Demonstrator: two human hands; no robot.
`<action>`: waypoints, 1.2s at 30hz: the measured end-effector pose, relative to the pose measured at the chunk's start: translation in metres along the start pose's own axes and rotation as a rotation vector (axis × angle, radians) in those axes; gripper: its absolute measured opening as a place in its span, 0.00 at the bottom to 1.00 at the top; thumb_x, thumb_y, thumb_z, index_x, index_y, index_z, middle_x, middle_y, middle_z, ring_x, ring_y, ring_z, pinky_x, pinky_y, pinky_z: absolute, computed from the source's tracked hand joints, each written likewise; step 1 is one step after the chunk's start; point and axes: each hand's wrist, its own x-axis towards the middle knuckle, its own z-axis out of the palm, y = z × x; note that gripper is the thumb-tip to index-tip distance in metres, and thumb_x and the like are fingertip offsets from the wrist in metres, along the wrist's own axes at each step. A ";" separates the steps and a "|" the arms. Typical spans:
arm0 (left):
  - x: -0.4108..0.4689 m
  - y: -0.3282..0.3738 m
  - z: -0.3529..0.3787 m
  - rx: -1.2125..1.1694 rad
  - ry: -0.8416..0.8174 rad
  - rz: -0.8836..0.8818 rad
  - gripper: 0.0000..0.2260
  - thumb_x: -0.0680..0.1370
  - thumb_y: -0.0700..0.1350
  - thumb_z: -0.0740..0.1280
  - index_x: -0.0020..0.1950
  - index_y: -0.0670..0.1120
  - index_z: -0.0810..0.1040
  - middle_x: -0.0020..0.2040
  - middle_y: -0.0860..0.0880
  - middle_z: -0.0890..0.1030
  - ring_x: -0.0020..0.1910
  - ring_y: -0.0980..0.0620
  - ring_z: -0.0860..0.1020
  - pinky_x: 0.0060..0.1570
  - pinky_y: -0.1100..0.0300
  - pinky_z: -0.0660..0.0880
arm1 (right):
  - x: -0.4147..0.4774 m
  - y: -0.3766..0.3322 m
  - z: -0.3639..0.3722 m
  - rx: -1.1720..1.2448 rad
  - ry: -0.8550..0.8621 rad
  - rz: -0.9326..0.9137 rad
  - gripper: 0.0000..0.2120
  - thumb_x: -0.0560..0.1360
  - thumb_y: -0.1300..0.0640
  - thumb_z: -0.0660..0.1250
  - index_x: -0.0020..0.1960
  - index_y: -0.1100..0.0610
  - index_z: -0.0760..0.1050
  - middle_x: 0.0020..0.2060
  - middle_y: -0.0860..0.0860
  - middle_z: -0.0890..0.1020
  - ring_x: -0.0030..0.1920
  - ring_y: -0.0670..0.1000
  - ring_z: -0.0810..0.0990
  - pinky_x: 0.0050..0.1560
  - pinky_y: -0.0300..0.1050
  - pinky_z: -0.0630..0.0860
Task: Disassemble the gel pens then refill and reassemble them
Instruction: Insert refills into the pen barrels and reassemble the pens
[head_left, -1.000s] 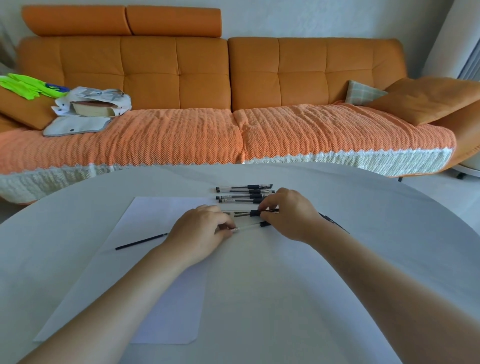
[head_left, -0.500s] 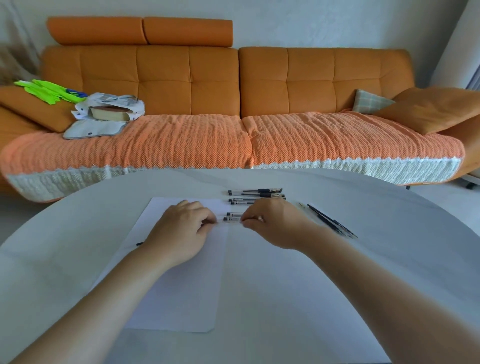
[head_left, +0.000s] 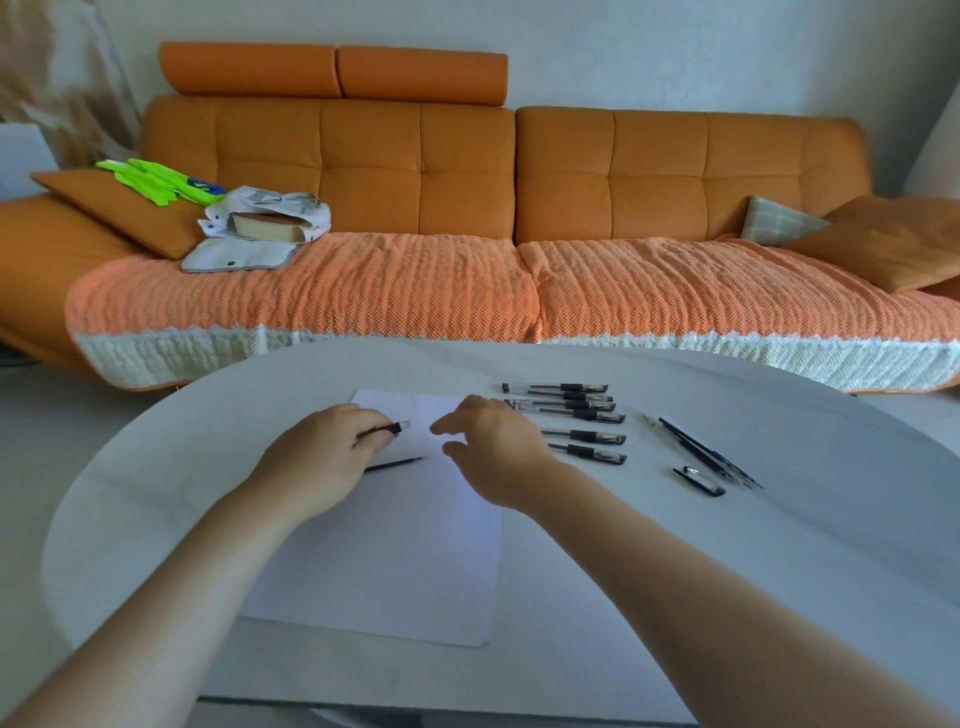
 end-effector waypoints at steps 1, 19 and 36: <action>0.000 -0.003 0.000 -0.003 -0.009 -0.001 0.11 0.82 0.53 0.59 0.46 0.52 0.79 0.43 0.52 0.78 0.43 0.50 0.77 0.44 0.53 0.74 | 0.001 -0.003 0.004 -0.040 -0.033 -0.031 0.16 0.82 0.52 0.59 0.69 0.45 0.74 0.64 0.48 0.74 0.63 0.53 0.72 0.57 0.50 0.74; -0.003 0.006 0.002 0.041 0.013 -0.029 0.04 0.78 0.55 0.66 0.48 0.60 0.80 0.44 0.59 0.80 0.46 0.54 0.78 0.39 0.60 0.72 | -0.004 0.008 -0.022 0.247 0.026 0.126 0.05 0.78 0.51 0.67 0.50 0.49 0.81 0.45 0.46 0.83 0.45 0.48 0.81 0.48 0.49 0.80; 0.011 0.116 0.056 -0.671 -0.052 0.066 0.08 0.81 0.49 0.63 0.55 0.57 0.81 0.35 0.57 0.82 0.28 0.62 0.71 0.34 0.64 0.67 | -0.062 0.070 -0.051 1.429 0.309 0.510 0.08 0.78 0.57 0.68 0.52 0.62 0.81 0.44 0.55 0.85 0.38 0.52 0.83 0.41 0.45 0.80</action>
